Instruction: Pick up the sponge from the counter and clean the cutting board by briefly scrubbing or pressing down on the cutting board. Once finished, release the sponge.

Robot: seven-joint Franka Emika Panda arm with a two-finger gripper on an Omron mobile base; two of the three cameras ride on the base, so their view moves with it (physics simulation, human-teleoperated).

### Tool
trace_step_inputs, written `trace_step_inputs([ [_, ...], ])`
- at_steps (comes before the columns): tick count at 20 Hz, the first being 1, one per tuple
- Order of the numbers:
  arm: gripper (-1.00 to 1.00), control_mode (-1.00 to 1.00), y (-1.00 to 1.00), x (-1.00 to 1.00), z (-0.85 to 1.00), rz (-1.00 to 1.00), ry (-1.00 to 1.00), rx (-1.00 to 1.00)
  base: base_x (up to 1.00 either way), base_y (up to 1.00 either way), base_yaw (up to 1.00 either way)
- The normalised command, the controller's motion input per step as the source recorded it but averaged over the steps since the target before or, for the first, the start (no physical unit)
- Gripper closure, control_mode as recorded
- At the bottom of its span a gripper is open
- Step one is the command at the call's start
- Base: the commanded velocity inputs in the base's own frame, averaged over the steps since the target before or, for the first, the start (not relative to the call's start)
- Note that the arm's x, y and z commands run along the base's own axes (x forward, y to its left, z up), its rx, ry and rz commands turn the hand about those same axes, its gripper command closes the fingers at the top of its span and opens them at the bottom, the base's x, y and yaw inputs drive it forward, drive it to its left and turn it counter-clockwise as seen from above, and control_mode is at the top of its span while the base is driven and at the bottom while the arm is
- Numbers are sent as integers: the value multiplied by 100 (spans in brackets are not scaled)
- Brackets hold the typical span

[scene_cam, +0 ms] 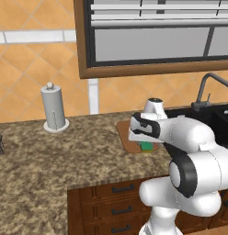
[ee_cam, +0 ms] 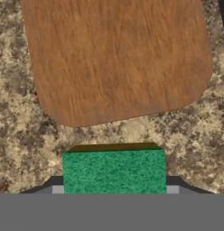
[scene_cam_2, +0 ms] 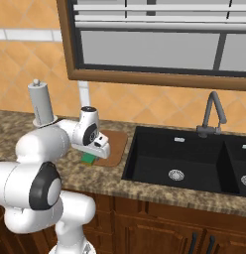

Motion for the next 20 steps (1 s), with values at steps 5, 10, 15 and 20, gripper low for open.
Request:
trace_step_inputs([
  [5,100,-100,0,15,13,0,0,0,0,0,0],
  [10,100,-100,0,39,30,0,2,0,0,0,0],
  [15,100,-100,3,49,35,0,8,0,0,0,0],
  [20,100,-100,16,50,26,0,9,0,0,0,0],
])
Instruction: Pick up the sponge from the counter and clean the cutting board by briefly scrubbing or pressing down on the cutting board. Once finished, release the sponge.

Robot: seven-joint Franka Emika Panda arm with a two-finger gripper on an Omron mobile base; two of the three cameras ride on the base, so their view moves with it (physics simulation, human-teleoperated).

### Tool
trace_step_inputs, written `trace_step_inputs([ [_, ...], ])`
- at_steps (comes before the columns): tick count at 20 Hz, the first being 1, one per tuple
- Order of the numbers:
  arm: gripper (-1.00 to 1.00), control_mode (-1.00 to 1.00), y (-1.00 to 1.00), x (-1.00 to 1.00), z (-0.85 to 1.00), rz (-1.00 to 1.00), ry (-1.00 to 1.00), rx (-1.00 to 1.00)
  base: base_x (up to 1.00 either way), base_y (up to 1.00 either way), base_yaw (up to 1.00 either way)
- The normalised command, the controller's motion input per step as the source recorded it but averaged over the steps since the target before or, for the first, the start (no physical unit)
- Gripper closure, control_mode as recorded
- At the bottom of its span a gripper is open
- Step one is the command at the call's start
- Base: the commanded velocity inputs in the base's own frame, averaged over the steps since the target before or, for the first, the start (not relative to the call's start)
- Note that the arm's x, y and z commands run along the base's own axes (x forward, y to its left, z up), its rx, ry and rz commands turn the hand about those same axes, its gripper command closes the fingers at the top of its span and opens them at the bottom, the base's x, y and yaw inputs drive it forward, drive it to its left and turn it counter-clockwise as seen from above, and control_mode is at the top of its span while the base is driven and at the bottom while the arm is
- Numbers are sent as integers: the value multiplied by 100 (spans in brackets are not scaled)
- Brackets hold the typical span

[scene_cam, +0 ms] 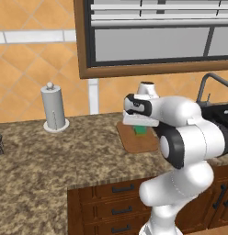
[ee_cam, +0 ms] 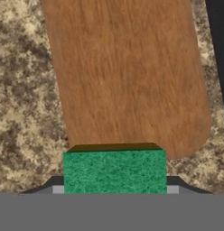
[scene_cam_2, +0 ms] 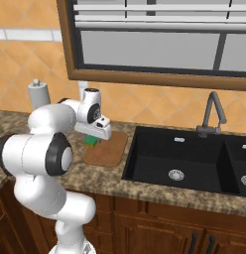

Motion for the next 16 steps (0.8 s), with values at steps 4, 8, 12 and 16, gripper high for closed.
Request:
trace_step_inputs([
  [4,100,-100,17,30,2,0,6,0,0,0,0],
  [8,100,-100,10,35,0,0,3,-1,0,0,0],
  [12,100,-100,3,40,0,0,2,-1,0,0,0],
  [16,100,-100,0,35,-4,0,0,-1,0,0,0],
])
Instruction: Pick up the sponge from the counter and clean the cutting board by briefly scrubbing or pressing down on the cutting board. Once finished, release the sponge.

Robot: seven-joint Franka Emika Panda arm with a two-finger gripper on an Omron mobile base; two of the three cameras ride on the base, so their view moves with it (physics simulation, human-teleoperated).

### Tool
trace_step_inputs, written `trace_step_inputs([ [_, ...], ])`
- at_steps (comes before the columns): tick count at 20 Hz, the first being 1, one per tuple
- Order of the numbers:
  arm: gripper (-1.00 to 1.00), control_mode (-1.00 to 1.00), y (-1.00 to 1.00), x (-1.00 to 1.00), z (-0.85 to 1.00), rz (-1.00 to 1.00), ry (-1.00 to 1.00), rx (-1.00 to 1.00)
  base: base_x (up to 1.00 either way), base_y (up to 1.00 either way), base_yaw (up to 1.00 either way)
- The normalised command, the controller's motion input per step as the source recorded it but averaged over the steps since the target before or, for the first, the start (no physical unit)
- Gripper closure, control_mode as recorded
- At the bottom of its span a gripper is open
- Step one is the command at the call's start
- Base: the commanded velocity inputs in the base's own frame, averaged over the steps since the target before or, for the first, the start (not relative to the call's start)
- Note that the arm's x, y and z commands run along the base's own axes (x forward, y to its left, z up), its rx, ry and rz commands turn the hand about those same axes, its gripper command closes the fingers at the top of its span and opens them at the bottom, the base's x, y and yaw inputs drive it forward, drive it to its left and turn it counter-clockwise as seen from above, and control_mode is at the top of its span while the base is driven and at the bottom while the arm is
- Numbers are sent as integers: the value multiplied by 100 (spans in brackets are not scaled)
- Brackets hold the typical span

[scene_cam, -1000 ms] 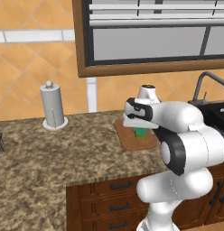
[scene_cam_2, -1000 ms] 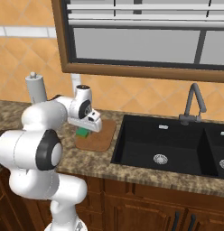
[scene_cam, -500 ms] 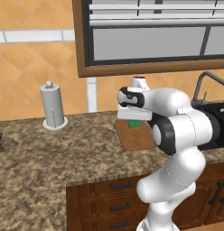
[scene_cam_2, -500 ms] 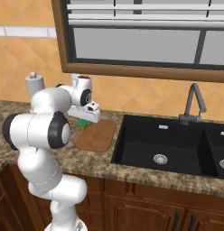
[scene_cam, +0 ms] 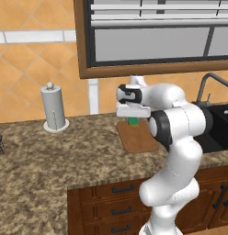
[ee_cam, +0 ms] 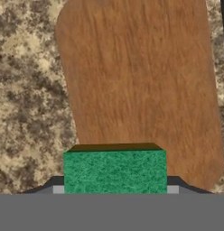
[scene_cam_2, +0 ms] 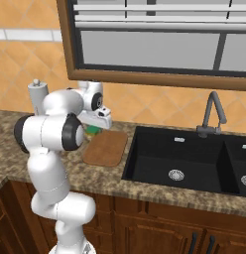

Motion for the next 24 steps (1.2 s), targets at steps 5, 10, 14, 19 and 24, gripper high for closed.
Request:
trace_step_inputs([
  [5,100,-100,0,6,-15,4,0,0,0,0,0],
  [10,100,-100,0,9,-17,5,0,0,0,0,0],
  [14,100,-100,0,35,-20,4,0,0,0,0,0],
  [19,100,-100,0,41,-20,3,0,0,0,0,0],
  [24,100,-100,5,29,-23,3,0,0,0,0,0],
])
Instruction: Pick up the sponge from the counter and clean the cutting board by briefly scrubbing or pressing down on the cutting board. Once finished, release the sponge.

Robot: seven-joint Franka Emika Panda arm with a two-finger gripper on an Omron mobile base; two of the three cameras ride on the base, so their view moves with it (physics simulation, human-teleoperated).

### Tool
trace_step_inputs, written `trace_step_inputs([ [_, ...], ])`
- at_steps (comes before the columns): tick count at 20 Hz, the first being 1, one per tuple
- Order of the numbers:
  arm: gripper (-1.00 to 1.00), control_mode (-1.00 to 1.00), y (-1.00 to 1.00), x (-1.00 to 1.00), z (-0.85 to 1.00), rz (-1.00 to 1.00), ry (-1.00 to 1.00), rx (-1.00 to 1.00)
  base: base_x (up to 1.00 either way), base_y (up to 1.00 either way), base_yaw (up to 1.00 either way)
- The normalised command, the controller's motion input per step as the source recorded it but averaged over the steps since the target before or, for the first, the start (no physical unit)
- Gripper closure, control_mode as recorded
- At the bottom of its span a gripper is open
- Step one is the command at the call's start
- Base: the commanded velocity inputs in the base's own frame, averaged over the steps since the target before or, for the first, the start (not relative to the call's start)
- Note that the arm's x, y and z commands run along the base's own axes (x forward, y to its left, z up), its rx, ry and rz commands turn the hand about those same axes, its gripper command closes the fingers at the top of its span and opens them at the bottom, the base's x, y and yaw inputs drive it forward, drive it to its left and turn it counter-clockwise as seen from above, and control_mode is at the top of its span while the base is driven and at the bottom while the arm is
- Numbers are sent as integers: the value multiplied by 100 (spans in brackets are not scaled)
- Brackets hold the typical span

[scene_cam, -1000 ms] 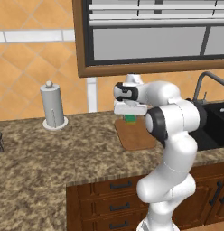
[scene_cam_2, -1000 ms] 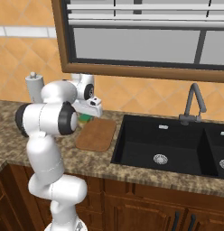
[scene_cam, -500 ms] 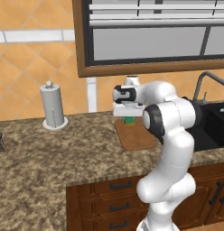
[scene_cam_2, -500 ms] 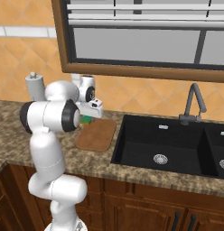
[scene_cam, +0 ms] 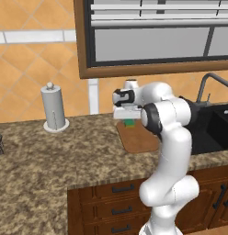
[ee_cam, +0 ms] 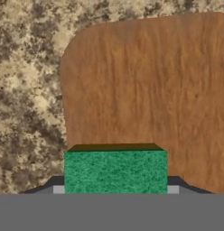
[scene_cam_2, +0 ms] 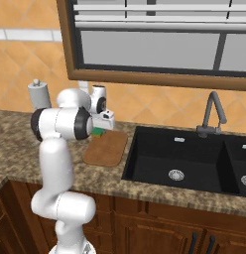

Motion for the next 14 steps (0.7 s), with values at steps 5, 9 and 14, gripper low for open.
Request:
trace_step_inputs([
  [5,100,-100,10,14,-30,1,0,0,0,0,0],
  [9,100,-100,8,29,-33,1,0,0,0,0,0],
  [14,100,-100,0,39,-31,1,0,0,0,0,0],
])
